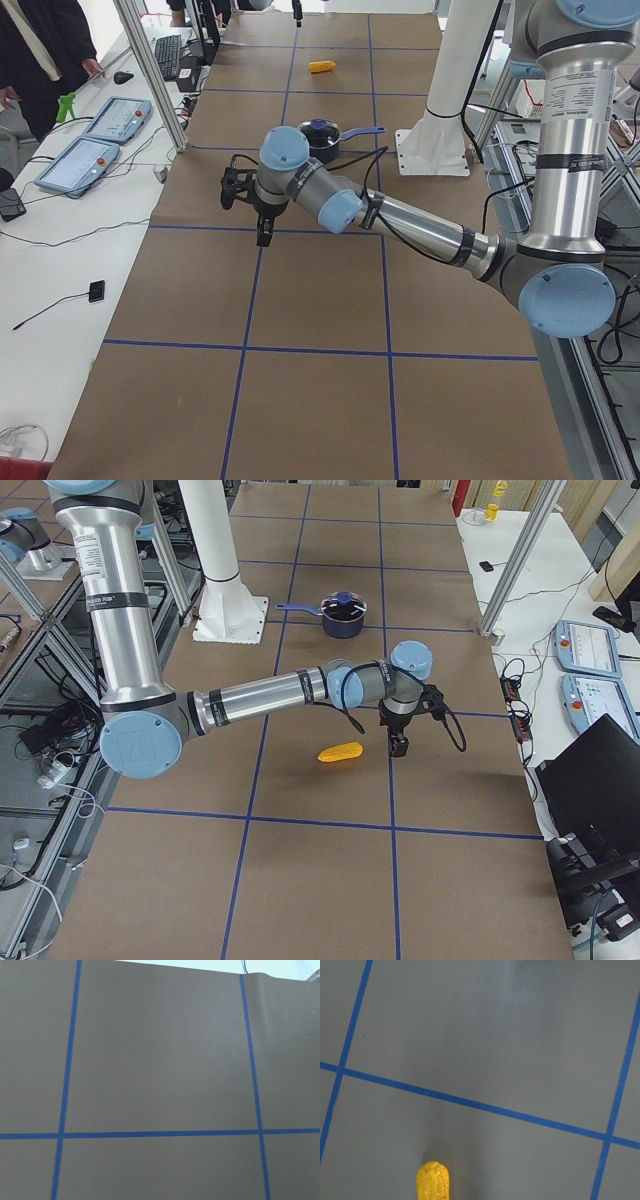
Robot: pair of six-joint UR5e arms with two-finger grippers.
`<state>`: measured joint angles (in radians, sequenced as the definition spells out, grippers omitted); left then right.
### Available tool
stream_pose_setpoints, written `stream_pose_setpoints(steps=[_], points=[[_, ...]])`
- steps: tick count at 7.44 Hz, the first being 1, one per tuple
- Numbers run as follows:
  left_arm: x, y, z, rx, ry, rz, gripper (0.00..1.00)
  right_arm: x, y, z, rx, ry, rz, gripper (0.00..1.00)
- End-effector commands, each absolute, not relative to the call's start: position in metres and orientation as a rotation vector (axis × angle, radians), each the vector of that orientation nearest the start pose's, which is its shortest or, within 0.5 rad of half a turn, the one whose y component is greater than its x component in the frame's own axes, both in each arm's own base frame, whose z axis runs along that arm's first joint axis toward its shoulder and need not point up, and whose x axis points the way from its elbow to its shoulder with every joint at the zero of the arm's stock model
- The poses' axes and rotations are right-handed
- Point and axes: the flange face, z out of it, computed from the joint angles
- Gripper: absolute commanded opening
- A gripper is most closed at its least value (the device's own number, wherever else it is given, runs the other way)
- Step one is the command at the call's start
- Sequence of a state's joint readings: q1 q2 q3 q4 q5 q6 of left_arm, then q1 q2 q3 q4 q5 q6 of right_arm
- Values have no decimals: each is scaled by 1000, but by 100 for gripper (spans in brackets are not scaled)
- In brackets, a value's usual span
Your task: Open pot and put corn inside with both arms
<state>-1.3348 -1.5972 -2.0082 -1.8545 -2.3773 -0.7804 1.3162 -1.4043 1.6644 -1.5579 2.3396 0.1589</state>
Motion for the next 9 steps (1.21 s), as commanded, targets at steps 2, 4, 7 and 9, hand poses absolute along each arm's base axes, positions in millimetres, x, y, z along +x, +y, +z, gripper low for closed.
stream_pose_setpoints(steps=[2, 4, 7, 9], points=[[185, -431, 219, 116, 974, -265, 98, -142, -534, 525, 99, -868, -91, 100], [292, -383, 136, 68, 933, -313, 98, -171, -515, 540, 82, -852, -137, 100], [368, -365, 104, 52, 922, -344, 98, -185, -496, 561, 46, -813, -160, 100], [424, -381, 89, 69, 872, -363, 98, -192, -491, 563, 31, -811, -169, 100]])
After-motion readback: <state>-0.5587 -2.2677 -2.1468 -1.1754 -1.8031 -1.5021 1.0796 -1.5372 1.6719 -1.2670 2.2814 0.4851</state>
